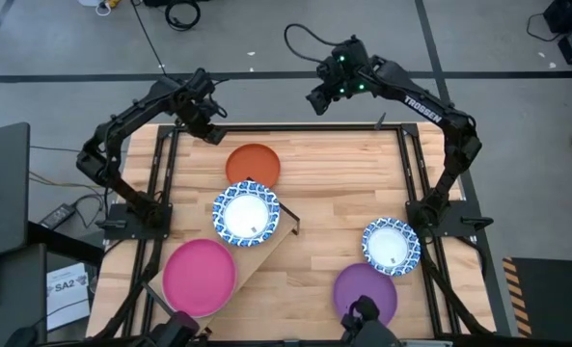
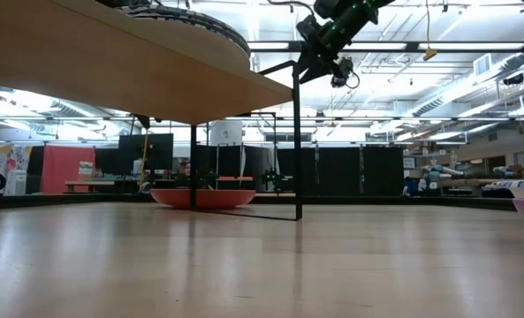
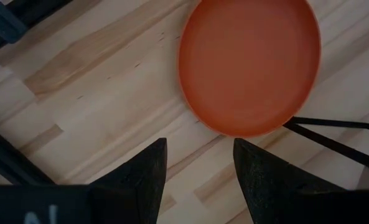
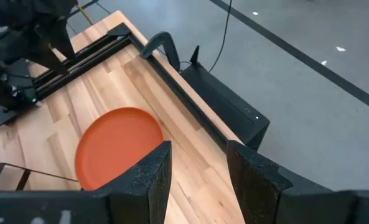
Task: Place and stack plates onto a shelf
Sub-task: Stack the orange plate on top of the pink plate on the shelf
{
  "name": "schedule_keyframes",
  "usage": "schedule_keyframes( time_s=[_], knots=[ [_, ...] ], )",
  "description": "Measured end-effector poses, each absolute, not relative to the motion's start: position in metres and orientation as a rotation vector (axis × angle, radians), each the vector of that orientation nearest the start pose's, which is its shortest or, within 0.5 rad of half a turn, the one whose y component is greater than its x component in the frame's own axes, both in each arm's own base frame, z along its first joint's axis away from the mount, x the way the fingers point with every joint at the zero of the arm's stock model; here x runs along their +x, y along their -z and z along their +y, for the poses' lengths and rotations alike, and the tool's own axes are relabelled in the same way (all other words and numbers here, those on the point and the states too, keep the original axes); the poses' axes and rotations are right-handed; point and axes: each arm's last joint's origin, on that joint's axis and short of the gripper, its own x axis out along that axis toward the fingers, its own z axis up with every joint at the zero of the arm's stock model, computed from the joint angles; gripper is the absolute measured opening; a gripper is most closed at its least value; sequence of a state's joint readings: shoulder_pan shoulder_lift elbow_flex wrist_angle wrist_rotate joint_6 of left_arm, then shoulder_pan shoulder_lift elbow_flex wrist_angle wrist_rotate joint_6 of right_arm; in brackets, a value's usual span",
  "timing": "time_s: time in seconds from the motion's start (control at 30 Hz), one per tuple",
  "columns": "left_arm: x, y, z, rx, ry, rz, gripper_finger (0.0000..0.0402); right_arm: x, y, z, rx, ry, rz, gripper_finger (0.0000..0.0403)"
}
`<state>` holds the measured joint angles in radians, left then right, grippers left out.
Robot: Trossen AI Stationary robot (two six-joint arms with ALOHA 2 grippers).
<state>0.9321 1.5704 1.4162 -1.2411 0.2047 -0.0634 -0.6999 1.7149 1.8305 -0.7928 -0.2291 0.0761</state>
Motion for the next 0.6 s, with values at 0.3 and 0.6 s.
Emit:
schedule_keyframes(
  time_s=[0.3, 0.6],
  knots=[
    [0.176, -0.295, 0.228, -0.822, -0.647, 1.181, 0.0192, 0.308, -0.326, -0.233, 0.468, 0.478, 0.557, 0.0161],
    [0.178, -0.295, 0.229, -0.838, -0.669, 1.158, 0.0192, 0.322, -0.270, -0.218, 0.517, 0.451, 0.431, 0.0161]
  ],
)
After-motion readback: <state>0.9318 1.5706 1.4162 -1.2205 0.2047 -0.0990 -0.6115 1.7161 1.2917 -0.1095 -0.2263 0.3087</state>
